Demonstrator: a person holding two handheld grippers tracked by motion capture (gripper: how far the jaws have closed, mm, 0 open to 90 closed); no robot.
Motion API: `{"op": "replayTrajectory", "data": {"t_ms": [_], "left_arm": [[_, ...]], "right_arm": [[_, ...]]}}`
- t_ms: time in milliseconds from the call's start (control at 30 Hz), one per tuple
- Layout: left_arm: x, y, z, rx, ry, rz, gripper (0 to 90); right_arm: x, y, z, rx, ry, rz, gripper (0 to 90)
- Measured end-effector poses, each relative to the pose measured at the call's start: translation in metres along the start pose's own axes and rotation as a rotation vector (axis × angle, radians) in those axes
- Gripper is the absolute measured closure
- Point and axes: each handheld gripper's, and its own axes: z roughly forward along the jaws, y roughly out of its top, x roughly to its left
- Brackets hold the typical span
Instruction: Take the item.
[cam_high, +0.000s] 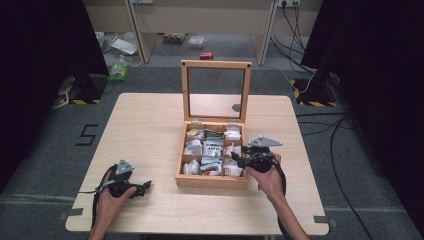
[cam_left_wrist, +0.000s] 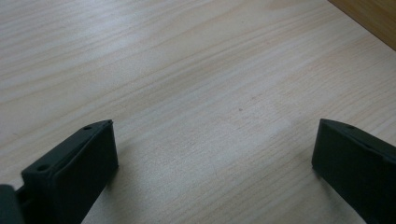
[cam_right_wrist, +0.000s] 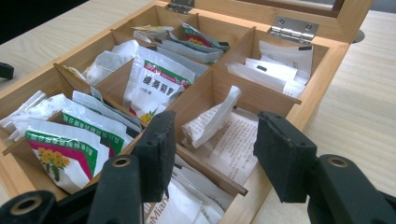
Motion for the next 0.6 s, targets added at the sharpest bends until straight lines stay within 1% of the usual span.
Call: {"op": "replayTrajectory", "data": {"t_ms": [100,167,233,300,333,400,467,600], "left_arm": [[0.000,0.000,0.000,0.000,0.000,0.000,0.0],[0.000,0.000,0.000,0.000,0.000,0.000,0.0],[0.000,0.000,0.000,0.000,0.000,0.000,0.0],[0.000,0.000,0.000,0.000,0.000,0.000,0.0],[0.000,0.000,0.000,0.000,0.000,0.000,0.0],[0.000,0.000,0.000,0.000,0.000,0.000,0.0],[0.000,0.000,0.000,0.000,0.000,0.000,0.0],[0.000,0.000,0.000,0.000,0.000,0.000,0.0]], "right_arm": [[0.001,0.001,0.003,0.003,0.012,0.010,50.0],[0.002,0.002,0.006,0.006,0.010,0.005,51.5],[0.001,0.004,0.009,0.006,0.007,0.014,53.2],[0.000,0.006,0.013,0.004,0.011,0.034,55.2],[0.001,0.007,0.015,0.013,0.010,0.038,55.8],[0.001,0.009,0.018,0.031,0.000,0.029,56.7],[0.000,0.009,0.020,0.036,-0.006,0.033,58.0],[-0.002,0.008,0.022,0.045,0.000,0.043,60.0]]}}
